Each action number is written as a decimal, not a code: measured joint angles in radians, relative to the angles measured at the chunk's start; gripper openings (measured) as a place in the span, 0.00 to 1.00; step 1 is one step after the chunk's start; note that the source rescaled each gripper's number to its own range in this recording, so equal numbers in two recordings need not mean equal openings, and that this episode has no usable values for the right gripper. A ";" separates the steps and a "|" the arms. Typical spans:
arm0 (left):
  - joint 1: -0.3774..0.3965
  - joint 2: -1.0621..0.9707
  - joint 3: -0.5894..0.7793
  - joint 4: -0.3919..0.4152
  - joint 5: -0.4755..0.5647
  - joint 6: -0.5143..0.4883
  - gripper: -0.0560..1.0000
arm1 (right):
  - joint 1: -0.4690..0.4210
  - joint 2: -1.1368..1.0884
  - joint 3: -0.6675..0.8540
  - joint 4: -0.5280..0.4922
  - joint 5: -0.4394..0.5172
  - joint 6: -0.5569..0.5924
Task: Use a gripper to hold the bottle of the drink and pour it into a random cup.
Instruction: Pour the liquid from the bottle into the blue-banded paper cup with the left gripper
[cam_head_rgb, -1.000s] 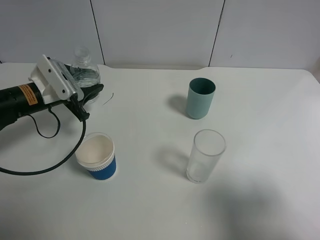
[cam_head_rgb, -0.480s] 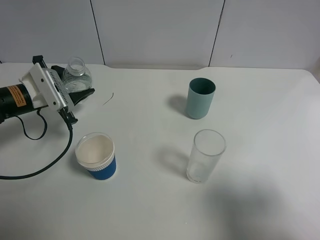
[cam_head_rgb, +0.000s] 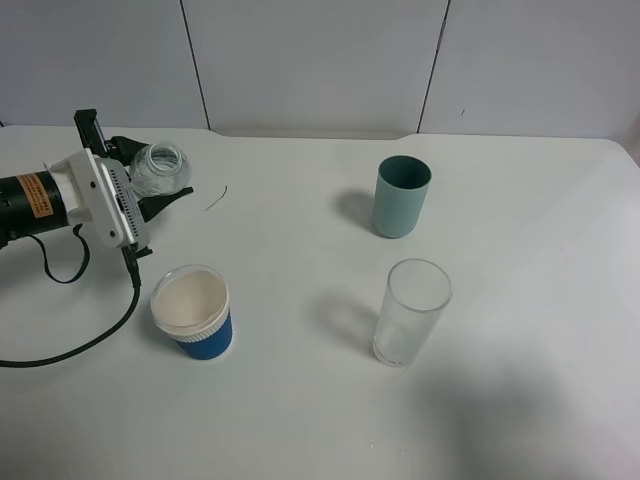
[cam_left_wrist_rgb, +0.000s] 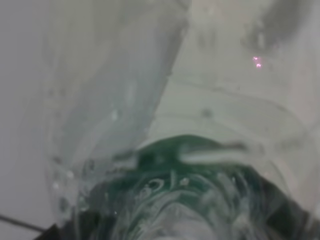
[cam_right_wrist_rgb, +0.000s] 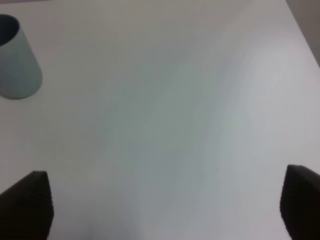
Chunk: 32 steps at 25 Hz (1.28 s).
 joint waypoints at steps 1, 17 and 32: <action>0.000 -0.003 0.000 0.019 0.000 0.020 0.06 | 0.000 0.000 0.000 0.000 0.000 0.000; 0.028 -0.047 0.000 0.115 -0.002 0.145 0.06 | 0.000 0.000 0.000 0.000 0.000 0.000; 0.028 -0.047 0.056 0.040 -0.003 0.370 0.06 | 0.000 0.000 0.000 0.000 0.000 0.000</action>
